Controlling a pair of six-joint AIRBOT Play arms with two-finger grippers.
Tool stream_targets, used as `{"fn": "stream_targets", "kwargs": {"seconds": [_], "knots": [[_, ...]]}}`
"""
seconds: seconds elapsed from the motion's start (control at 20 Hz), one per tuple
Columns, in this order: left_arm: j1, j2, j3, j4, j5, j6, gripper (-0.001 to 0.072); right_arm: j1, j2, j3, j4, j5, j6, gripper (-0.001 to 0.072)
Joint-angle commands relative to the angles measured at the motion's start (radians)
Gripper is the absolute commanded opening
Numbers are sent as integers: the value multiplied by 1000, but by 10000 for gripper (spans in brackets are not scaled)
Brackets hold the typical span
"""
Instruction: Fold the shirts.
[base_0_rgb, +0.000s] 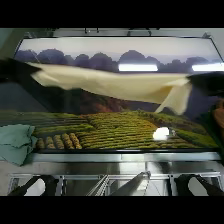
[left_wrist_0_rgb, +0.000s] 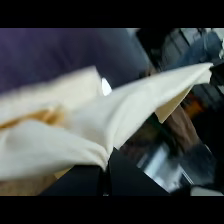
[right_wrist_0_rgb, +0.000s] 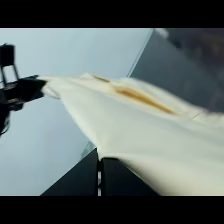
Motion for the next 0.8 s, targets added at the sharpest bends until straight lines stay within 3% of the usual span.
{"fn": "stream_targets", "kwargs": {"seconds": [0.0, 0.1, 0.3, 0.4, 0.6, 0.75], "knots": [[223, 321, 135, -202, 60, 35, 26, -195, 213, 234, 63, 11, 56, 14], [269, 357, 250, -198, 91, 17, 26, -238, 211, 388, 61, -3, 68, 14], [161, 235, 510, 68, 149, -37, 26, -149, 118, 535, -22, -72, 68, 14], [94, 145, 573, 84, 151, -45, 26, -79, 54, 533, -130, -114, 56, 14], [-92, -50, 481, 135, 96, -69, 26, 177, -158, 531, -391, -195, 56, 14], [-253, -227, 339, 351, 222, -13, 26, 360, -375, 531, -565, -292, 56, 14]]}}
